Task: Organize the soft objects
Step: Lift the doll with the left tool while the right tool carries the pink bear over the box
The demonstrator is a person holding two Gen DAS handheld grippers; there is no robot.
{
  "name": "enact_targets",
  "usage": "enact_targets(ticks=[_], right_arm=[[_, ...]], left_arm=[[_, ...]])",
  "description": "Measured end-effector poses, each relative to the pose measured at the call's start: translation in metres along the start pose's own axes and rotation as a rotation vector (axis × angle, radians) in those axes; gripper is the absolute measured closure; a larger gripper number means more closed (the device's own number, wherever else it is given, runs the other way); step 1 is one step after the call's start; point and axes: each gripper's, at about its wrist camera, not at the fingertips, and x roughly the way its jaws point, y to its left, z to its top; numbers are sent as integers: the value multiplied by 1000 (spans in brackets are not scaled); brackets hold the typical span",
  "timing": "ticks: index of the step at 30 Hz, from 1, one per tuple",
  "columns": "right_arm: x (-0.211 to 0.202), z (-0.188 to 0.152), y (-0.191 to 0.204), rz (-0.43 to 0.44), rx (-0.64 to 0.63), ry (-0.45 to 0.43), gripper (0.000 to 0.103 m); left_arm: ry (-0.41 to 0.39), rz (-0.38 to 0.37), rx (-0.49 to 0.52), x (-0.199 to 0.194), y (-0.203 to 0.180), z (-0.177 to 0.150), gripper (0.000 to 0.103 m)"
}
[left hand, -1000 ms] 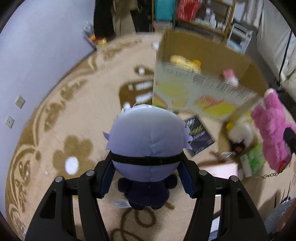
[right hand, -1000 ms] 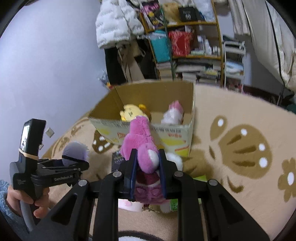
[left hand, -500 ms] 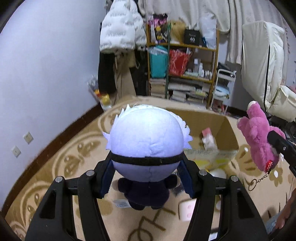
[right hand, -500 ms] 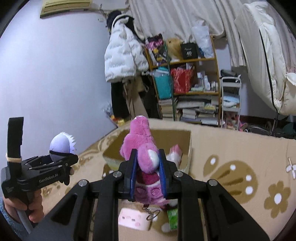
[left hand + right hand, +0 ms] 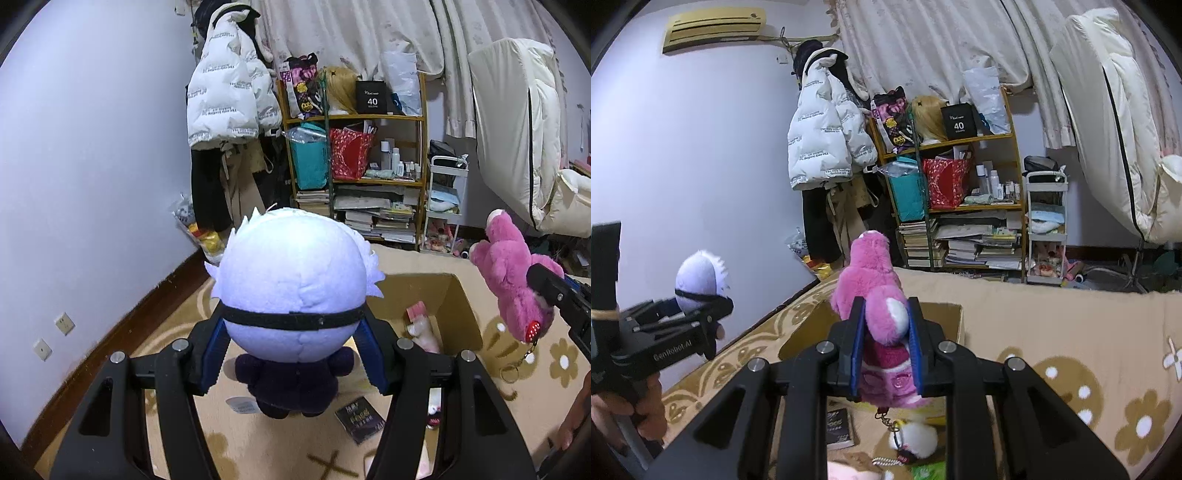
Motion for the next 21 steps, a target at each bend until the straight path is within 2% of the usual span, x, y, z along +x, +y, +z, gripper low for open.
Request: enact_targets(ticks=[9,14,21], right_arm=[[34,0,4,13,-68,44,81],[55,-8,4,21,-86,85,81],[82,-17,-5,21,-84,134,81]], left_arm=[[-27,-5,22,25,-6,7,42],[8,-44,-2,45,-9,5,42],[43,-54,8,69,-17,-4,41]])
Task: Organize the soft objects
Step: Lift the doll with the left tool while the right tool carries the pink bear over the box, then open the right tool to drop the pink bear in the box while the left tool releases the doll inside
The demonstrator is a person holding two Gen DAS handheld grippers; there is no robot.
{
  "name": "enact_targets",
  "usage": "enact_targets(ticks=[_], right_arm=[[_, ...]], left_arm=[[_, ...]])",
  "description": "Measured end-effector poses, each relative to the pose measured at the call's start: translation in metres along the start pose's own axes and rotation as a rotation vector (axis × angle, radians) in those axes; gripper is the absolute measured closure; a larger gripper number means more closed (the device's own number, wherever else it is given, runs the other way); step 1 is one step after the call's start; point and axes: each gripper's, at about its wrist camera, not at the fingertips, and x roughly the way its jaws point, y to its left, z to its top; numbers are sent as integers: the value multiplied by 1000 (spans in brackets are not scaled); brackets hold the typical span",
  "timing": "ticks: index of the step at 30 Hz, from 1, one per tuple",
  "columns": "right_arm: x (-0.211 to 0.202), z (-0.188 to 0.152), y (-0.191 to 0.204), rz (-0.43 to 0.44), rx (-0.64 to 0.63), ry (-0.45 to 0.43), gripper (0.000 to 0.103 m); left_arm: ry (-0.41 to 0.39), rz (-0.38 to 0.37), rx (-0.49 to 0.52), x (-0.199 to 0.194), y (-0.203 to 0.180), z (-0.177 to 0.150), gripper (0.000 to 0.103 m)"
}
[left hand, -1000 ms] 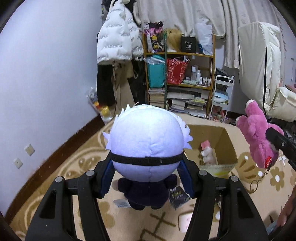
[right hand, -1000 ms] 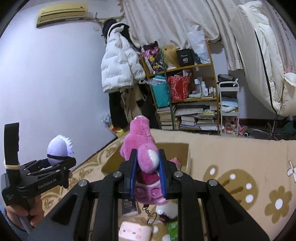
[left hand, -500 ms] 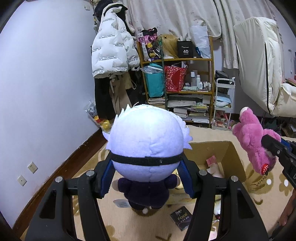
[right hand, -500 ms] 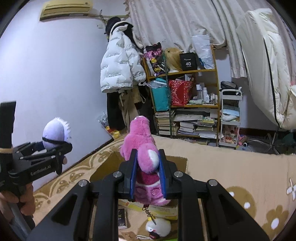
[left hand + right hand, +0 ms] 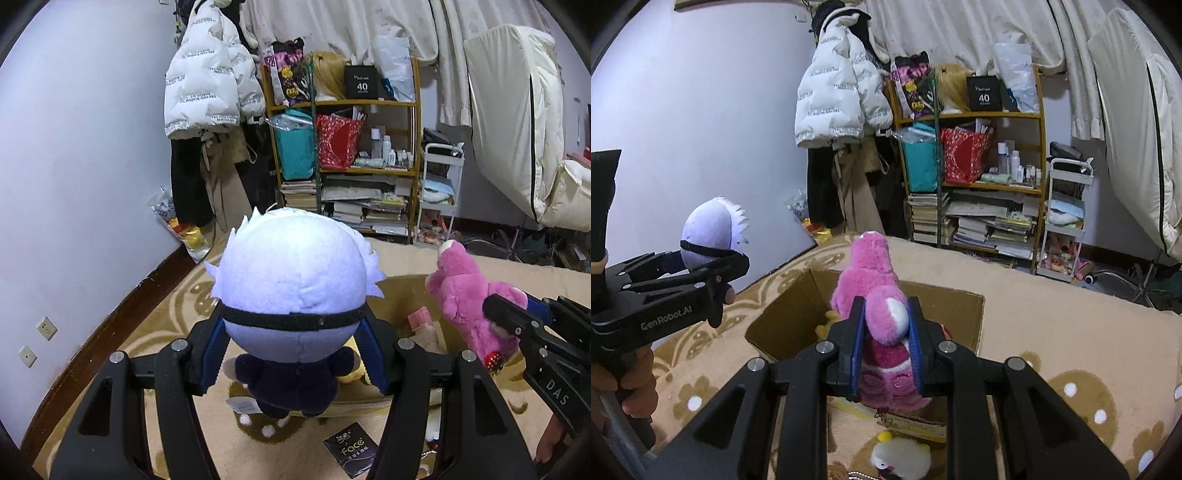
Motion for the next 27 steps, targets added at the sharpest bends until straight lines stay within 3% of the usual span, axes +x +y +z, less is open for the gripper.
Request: enact_targets(ticks=[17,24,27], right_arm=[[23,-12,-19,15,64,60,81],[17,-13,-18,12,57,55,80],[14,-13,-16,9,60,55,80]], left_arm=[[144,-70,12,44,-13,-23,39],[168,-45,46,47,-21,-32,21],[175,-36,54,43,-23,-34,19]])
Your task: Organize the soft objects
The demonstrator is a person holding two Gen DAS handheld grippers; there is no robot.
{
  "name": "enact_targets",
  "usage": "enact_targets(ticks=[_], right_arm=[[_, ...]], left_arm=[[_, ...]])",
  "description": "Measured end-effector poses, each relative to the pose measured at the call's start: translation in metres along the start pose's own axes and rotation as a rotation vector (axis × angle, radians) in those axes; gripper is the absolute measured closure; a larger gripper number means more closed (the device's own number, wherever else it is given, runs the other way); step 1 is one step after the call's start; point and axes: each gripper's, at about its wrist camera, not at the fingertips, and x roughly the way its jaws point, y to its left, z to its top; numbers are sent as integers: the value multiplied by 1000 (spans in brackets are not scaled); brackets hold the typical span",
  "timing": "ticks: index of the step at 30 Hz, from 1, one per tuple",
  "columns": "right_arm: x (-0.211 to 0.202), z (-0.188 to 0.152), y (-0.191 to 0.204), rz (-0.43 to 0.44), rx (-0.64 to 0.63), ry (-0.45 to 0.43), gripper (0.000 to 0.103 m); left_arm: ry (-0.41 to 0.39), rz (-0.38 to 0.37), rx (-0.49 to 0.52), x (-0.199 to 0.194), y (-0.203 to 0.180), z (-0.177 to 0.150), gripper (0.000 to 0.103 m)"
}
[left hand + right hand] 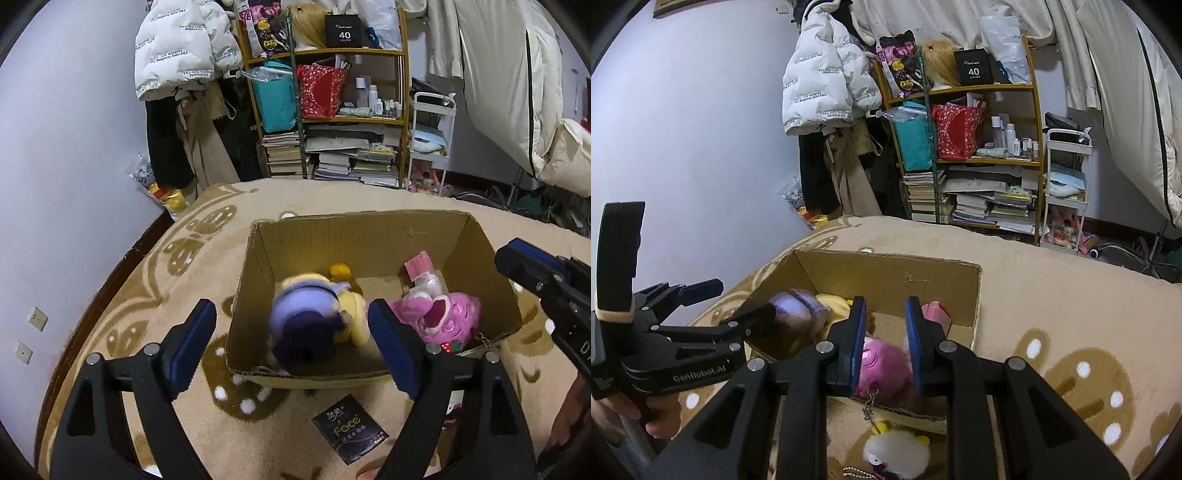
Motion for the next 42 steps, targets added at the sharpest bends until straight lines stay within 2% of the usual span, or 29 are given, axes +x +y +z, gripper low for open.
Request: enact_targets(ticks=[5,7,9,10,14,16,22,31,36,42], right_arm=[[-10,-1,1,14,18,12,77],[-17,-1,0,12,25,2,61],[-26,-2,0,4,32,-12,47],[-31,-1,0,-3,38,-20,40],[-46,-2,-1,-31,55,-38,25],[-53,-4,-1,-48,54,-37,11],[-67,-11,-1,-79,52,-11,0],[-87,-20,5,-85,71,23,0],[-96,-31,7,-108,79,73,0],[-99,-45,5,-107,90,132,0]], left_arm=[[26,-14,-26,-11,4,-1,18],[16,-1,-32,-20,6,-1,10],[-1,13,-36,-30,8,-2,6],[-5,16,-38,-34,9,-3,6],[-1,9,-53,-49,12,-8,6],[-5,5,-70,-58,15,-12,5],[7,-7,-76,-79,20,-23,5],[40,-39,-58,-108,19,-44,5],[51,-30,-40,-117,14,-53,5],[99,-55,-66,-116,12,-63,5]])
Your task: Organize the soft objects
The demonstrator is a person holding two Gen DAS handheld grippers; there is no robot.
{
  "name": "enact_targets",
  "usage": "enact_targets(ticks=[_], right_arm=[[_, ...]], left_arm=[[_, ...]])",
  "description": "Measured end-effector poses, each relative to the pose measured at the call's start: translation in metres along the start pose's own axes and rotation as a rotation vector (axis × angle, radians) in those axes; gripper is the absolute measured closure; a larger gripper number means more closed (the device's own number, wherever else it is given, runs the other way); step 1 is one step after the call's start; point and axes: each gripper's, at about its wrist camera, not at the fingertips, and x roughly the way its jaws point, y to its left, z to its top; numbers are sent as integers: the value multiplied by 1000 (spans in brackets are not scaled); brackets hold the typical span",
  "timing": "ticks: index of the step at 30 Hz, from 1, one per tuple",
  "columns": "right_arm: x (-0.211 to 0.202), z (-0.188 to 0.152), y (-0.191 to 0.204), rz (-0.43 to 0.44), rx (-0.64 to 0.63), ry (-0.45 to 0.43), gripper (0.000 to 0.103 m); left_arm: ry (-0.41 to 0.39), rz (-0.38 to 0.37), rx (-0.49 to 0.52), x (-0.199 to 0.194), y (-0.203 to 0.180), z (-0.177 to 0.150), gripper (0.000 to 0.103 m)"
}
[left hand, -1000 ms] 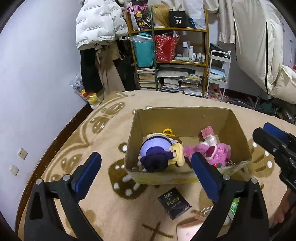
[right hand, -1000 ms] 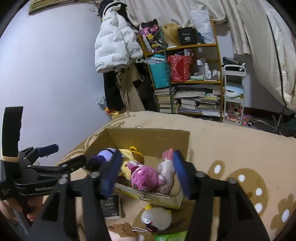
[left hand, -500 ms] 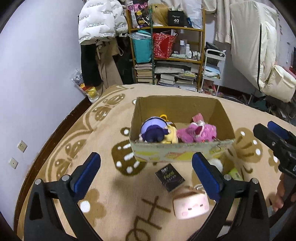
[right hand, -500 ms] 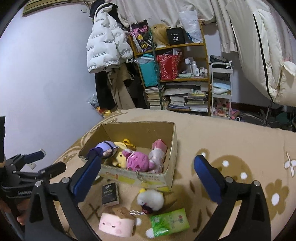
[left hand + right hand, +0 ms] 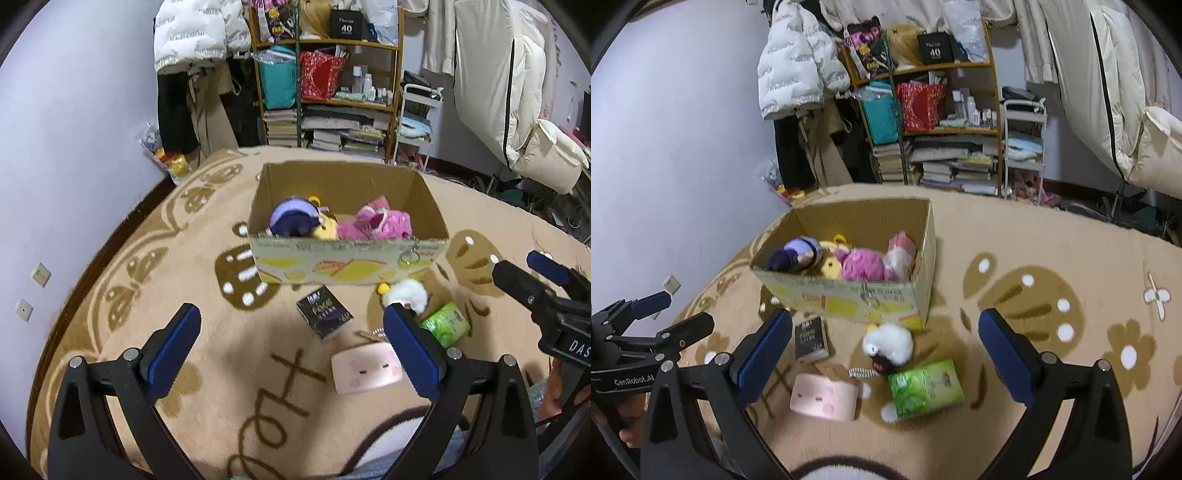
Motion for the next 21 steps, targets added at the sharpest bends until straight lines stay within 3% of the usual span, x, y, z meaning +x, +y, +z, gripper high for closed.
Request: enact_targets(ticks=[21], right_arm=[[62,-24,-34,8,173,214,0]], left_arm=[[135,-53,40,59,-34,-27,5]])
